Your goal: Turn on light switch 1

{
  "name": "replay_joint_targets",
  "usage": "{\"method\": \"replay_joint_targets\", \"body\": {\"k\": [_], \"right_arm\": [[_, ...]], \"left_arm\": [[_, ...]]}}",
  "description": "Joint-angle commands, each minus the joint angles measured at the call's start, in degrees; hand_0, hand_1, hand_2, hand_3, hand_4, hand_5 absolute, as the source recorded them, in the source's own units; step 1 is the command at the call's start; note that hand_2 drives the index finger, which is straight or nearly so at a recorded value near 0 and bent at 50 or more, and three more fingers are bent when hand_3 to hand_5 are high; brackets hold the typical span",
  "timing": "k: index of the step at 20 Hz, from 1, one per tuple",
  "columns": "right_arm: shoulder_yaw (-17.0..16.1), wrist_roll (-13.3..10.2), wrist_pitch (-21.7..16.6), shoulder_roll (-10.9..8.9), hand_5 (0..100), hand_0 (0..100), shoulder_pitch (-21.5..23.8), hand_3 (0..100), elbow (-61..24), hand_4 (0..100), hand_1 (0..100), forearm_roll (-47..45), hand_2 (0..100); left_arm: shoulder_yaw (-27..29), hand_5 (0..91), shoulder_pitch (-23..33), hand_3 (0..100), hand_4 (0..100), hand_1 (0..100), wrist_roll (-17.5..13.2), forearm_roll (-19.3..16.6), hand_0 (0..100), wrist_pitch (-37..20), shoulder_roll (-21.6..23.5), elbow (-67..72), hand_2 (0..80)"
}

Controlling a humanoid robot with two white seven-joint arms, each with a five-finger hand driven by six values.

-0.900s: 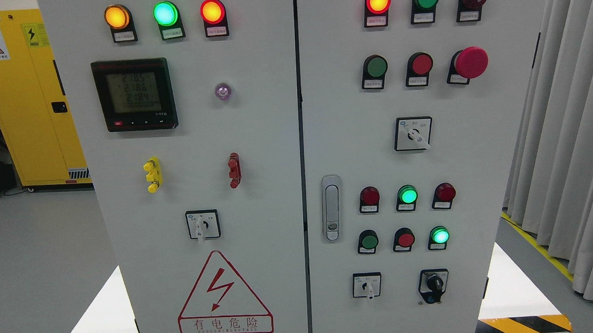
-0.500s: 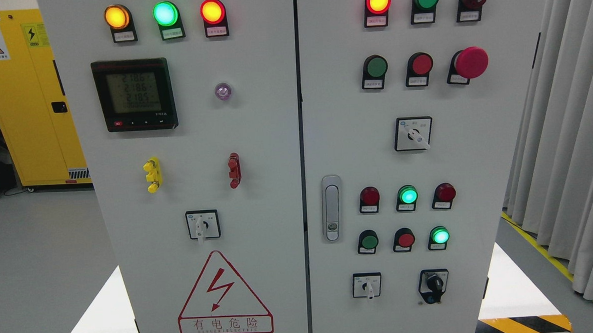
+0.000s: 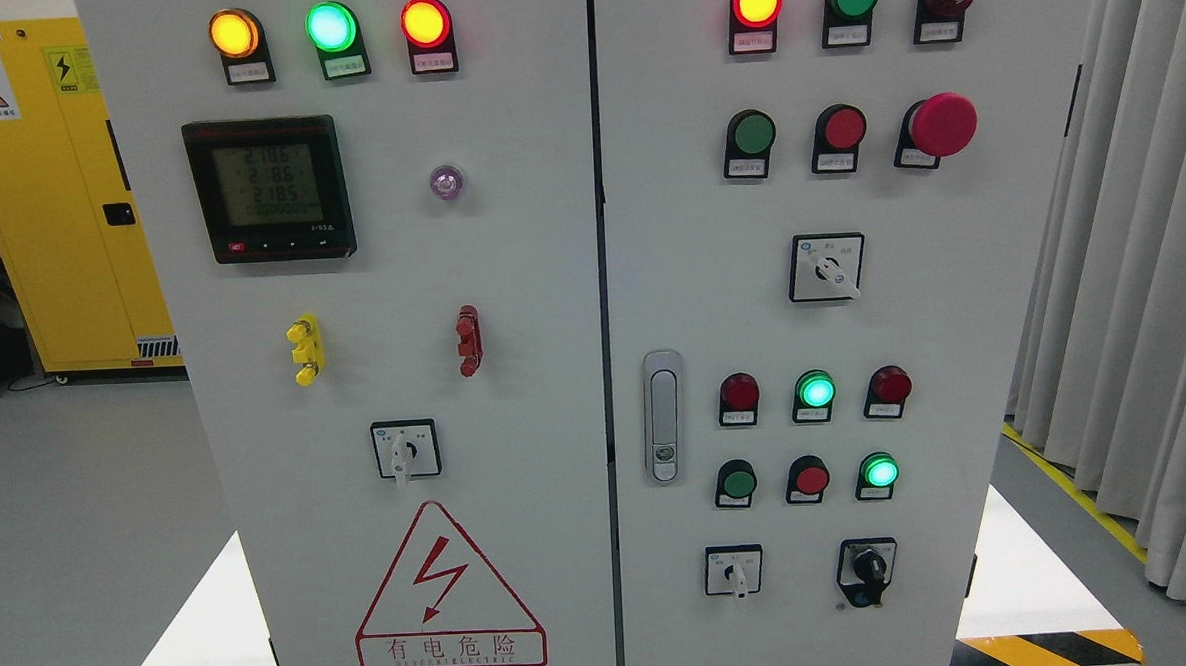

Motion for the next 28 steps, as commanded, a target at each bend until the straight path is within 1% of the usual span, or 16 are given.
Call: {"method": "replay_joint_targets", "body": {"k": [1, 4, 5, 6, 8, 9, 11, 13, 14, 16, 17, 20, 22, 23, 25, 28], "right_arm": [[0.0, 0.0, 0.0, 0.0, 0, 0, 0.0, 0, 0.0, 0, 50, -1.7, 4], [0.0, 0.0, 0.0, 0.0, 0, 0, 0.0, 0, 0.0, 0, 50, -1.7, 4], [0.0, 0.0, 0.0, 0.0, 0, 0, 0.0, 0, 0.0, 0, 50, -1.7, 4], [0.0, 0.0, 0.0, 0.0, 0, 0, 0.0, 0, 0.0, 0, 50, -1.7, 4], [0.0, 0.0, 0.0, 0.0, 0, 0, 0.0, 0, 0.0, 0, 50, -1.7, 4], [0.0, 0.0, 0.0, 0.0, 0, 0, 0.0, 0, 0.0, 0, 50, -1.7, 4], [0.0, 0.0, 0.0, 0.0, 0, 0, 0.0, 0, 0.0, 0, 50, -1.7, 4], [0.0, 0.0, 0.0, 0.0, 0, 0, 0.0, 0, 0.0, 0, 50, -1.7, 4], [0.0, 0.0, 0.0, 0.0, 0, 0, 0.0, 0, 0.0, 0, 50, -1.7, 4], [0.0, 0.0, 0.0, 0.0, 0, 0, 0.0, 0, 0.0, 0, 50, -1.7, 4], [0.0, 0.0, 0.0, 0.0, 0, 0, 0.0, 0, 0.0, 0, 50, -1.7, 4], [0.0, 0.0, 0.0, 0.0, 0, 0, 0.0, 0, 0.0, 0, 50, -1.7, 4], [0.0, 0.0, 0.0, 0.0, 0, 0, 0.0, 0, 0.0, 0, 50, -1.7, 4], [0.0, 0.0, 0.0, 0.0, 0, 0, 0.0, 0, 0.0, 0, 50, -1.7, 4], [0.0, 0.0, 0.0, 0.0, 0, 0, 0.0, 0, 0.0, 0, 50, -1.7, 4], [0.0, 0.0, 0.0, 0.0, 0, 0, 0.0, 0, 0.0, 0, 50, -1.7, 4]], "left_arm": [[2.3, 0.0, 6.4, 0, 13, 22, 2.1, 0.0, 19, -2.7, 2.1, -25.3, 0.0], [5.6, 0.0, 6.8, 9, 22, 23, 3.5, -0.1, 21, -3.5, 2.3, -34.8, 0.0], [6.4, 0.0, 7.6, 17, 26, 24, 3.6, -0.2, 21, -3.8, 2.5, -38.9, 0.0], [7.3, 0.0, 9.2, 29, 31, 25, 3.6, -0.2, 23, -4.0, 2.8, -43.2, 0.0], [8.6, 0.0, 10.8, 32, 34, 26, 3.6, -0.2, 24, -3.9, 3.3, -51.1, 0.0], [9.0, 13.1, 11.4, 35, 43, 27, 3.7, -0.2, 26, -4.0, 3.4, -54.0, 2.7], [9.3, 19.5, 12.1, 35, 47, 30, 5.2, -0.2, 28, -4.0, 3.8, -59.6, 7.4], [9.2, 34.3, 12.1, 39, 53, 33, 9.8, -0.2, 29, -4.0, 3.9, -63.5, 14.6], [9.2, 41.4, 12.1, 44, 57, 38, 11.2, -0.2, 30, -3.9, 3.9, -65.9, 17.3], [9.3, 52.2, 12.6, 51, 65, 42, 11.8, -0.2, 31, -3.9, 3.9, -71.2, 23.6], [9.3, 59.4, 12.6, 55, 69, 46, 11.8, -0.2, 32, -3.9, 3.9, -73.3, 28.7], [9.4, 66.1, 12.6, 62, 75, 55, 11.9, -0.2, 33, -3.9, 3.9, -78.7, 36.3], [10.0, 70.1, 12.6, 63, 78, 57, 12.0, -0.1, 32, -3.9, 3.9, -81.8, 38.5], [10.0, 78.8, 12.6, 73, 84, 63, 12.3, -0.1, 30, -3.9, 3.9, -83.5, 45.4], [9.6, 84.1, 12.7, 77, 87, 67, 13.4, 0.0, 26, -3.9, 4.1, -87.0, 48.4], [8.6, 85.6, 12.9, 79, 88, 68, 14.4, -0.1, 23, -3.7, 4.1, -91.6, 49.7]]}}
